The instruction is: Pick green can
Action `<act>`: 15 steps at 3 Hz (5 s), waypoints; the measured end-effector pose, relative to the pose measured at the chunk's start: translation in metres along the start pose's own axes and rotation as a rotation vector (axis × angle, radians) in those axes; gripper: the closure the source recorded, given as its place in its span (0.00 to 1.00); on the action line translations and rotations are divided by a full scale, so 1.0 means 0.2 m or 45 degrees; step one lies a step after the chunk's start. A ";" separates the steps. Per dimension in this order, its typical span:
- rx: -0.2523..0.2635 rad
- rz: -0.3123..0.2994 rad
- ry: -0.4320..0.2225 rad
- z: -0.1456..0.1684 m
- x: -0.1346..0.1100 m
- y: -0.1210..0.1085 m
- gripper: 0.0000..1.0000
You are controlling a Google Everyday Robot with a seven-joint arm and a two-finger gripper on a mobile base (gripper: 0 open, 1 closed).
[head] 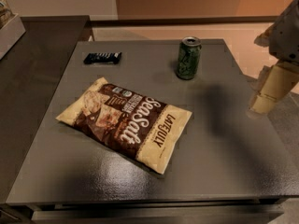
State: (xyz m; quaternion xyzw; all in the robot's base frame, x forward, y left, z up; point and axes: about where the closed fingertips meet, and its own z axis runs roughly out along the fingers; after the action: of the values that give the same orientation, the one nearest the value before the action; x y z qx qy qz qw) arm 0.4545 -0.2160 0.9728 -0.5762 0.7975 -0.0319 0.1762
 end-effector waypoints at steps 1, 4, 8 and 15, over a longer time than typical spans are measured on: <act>0.046 0.109 -0.022 0.11 -0.02 -0.13 0.00; 0.104 0.356 -0.293 0.39 -0.17 -0.56 0.00; 0.058 0.458 -0.487 0.66 -0.44 -0.82 0.00; -0.002 0.412 -0.550 0.41 -0.64 -0.88 1.00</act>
Offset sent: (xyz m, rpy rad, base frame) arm 0.1073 -0.0099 -0.0333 0.1730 -0.1058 -0.2549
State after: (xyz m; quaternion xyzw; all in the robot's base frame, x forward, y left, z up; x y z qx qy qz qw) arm 0.6749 -0.1430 0.9712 -0.4347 0.8232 0.1207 0.3446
